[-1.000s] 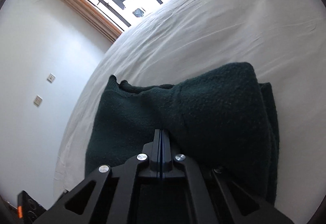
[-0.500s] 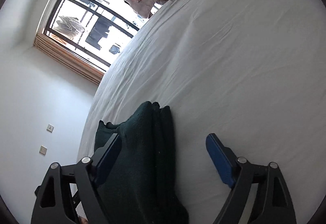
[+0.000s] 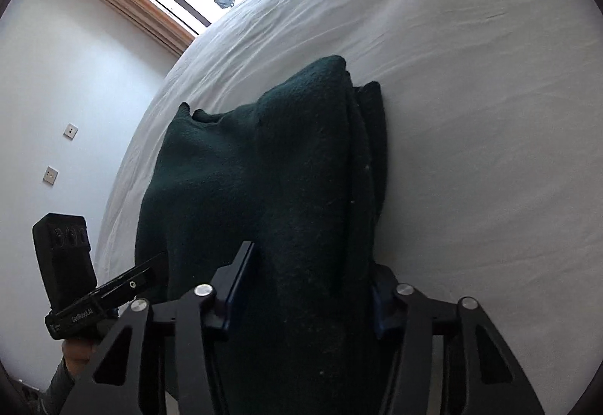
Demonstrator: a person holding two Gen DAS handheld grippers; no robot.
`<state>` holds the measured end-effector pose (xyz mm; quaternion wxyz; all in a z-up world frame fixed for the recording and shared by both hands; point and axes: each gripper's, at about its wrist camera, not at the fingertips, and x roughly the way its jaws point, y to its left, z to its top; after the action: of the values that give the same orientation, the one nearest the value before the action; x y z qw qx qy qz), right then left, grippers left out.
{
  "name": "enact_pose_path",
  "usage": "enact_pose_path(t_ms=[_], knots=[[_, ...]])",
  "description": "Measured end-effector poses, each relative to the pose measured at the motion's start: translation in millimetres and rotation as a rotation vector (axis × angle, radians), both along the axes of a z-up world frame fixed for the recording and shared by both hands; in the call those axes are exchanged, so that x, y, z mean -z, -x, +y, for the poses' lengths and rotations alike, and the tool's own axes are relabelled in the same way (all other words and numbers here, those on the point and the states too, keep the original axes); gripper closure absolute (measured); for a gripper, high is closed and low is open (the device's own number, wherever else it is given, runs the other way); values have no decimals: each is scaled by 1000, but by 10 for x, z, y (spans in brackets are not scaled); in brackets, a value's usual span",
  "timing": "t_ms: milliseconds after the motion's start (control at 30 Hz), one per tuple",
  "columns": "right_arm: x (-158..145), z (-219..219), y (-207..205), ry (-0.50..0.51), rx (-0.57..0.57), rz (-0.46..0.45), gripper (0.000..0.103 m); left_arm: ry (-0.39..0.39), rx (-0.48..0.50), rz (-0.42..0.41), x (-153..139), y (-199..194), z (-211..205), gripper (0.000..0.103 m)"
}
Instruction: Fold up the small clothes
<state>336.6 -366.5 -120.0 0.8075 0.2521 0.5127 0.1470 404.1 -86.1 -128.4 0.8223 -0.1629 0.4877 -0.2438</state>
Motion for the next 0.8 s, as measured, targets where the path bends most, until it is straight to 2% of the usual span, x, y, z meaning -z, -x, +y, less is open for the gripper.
enact_pose_path(t_ms=[67,100,200,267,333,533,633,800], knots=[[-165,132,87,117,-6,-34,72,0,-6,-9,-68,79,27,56],[-289,223,171,187,-21,-59,73,-3,-7,-16,-110,122,36,60],[-601,619,430,319,-74,-128,75,-43,5,-75,-352,419,70,62],[-753,850,634,369,-98,-162,76,-73,10,-131,-519,733,173,62],[-826,1104,905,357,-119,-179,76,-70,-8,-153,-632,1001,322,62],[-834,1773,1556,264,-193,-187,76,-61,-95,-147,-710,1757,1186,62],[-948,2076,1667,238,-223,-203,77,-81,-125,-158,-779,1962,1503,62],[-1191,2350,1728,224,-259,-262,77,-104,-160,-225,-1062,2266,2071,62]])
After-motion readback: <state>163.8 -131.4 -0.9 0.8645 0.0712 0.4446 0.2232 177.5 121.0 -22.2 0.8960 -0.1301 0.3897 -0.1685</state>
